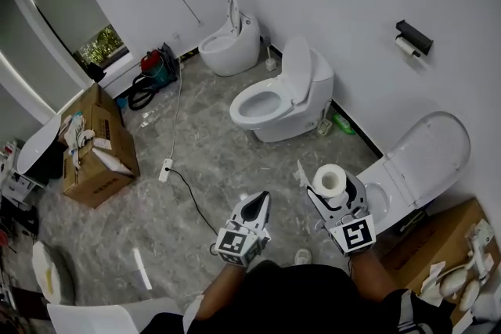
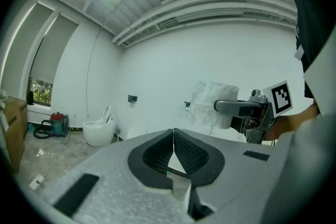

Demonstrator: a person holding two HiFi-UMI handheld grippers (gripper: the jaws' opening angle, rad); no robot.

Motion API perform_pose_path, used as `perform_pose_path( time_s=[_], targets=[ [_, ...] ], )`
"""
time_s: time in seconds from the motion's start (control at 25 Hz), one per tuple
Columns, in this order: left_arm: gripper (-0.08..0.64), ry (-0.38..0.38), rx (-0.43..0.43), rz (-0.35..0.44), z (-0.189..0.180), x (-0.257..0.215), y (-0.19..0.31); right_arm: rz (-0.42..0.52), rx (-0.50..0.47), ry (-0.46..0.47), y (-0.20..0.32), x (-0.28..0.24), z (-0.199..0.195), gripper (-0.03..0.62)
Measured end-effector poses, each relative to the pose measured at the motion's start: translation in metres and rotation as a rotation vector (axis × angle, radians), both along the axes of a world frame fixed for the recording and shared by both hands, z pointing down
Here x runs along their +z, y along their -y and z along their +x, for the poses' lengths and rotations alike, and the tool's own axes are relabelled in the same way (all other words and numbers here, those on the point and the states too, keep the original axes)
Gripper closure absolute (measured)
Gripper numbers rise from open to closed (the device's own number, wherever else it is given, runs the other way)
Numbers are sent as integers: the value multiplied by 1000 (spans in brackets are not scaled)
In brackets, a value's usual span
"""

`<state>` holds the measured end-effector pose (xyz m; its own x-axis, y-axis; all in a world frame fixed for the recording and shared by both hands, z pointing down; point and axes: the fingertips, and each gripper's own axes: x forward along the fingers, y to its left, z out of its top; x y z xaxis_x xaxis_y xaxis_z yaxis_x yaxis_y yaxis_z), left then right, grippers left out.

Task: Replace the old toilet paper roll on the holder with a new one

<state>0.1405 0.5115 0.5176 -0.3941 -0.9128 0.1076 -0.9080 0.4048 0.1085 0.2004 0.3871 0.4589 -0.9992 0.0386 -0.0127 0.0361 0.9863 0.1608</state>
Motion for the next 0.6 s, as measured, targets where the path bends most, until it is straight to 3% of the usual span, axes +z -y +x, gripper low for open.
perform_pose_path(
  time_s=[0.28, 0.6],
  targets=[
    [553, 30, -10, -14, -25, -4, 17, -6, -34, 0, 17, -1, -20, 282],
    [552, 26, -12, 9, -78, -16, 49, -15, -46, 6, 39, -7, -69, 282]
  ],
)
